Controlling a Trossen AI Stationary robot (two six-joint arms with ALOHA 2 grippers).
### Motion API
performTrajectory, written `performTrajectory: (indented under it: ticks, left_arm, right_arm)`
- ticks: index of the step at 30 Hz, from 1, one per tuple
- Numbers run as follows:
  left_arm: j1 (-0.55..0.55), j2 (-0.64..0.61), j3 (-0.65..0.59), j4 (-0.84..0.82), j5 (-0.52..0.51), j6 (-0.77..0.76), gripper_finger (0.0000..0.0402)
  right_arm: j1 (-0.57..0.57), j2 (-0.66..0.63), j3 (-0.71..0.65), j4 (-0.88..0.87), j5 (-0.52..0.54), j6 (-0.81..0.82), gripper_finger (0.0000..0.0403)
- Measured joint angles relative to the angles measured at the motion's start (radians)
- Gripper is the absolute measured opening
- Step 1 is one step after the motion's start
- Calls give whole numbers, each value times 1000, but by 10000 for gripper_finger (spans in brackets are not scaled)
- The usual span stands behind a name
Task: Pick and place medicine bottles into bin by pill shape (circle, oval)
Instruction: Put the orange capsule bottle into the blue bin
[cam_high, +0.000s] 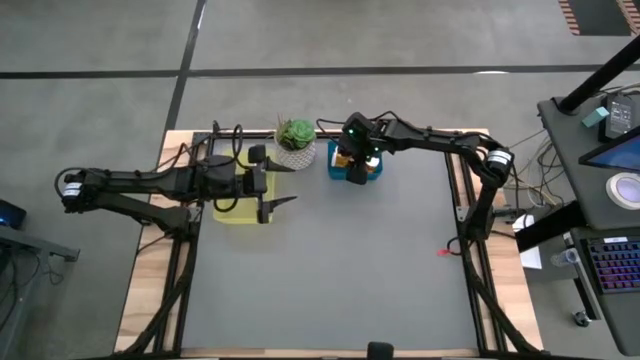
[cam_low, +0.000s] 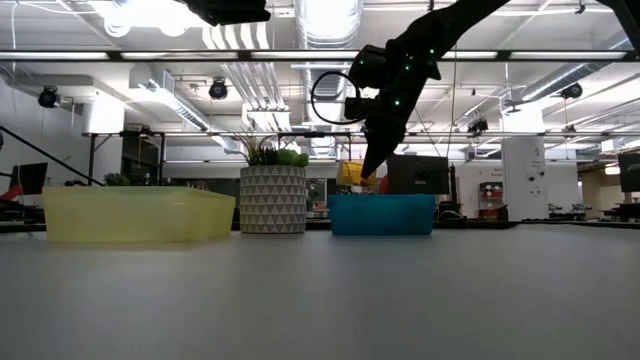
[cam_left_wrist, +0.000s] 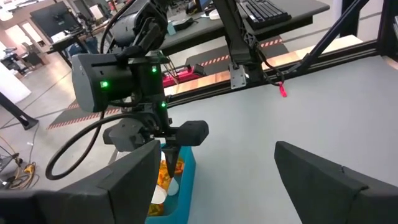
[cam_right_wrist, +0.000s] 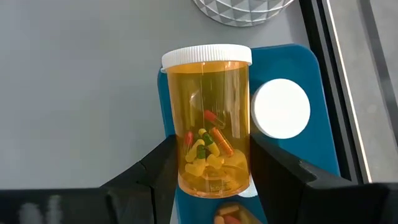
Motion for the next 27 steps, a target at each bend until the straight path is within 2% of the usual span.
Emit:
performTrajectory:
  ticks: [18, 27]
  left_arm:
    - [0, -1, -2, 9, 0, 6, 297]
    - [0, -3, -3, 20, 0, 7, 297]
  right_arm:
    - [0, 0, -27, 55, 0, -14, 169]
    - [0, 50, -29, 63, 9, -29, 169]
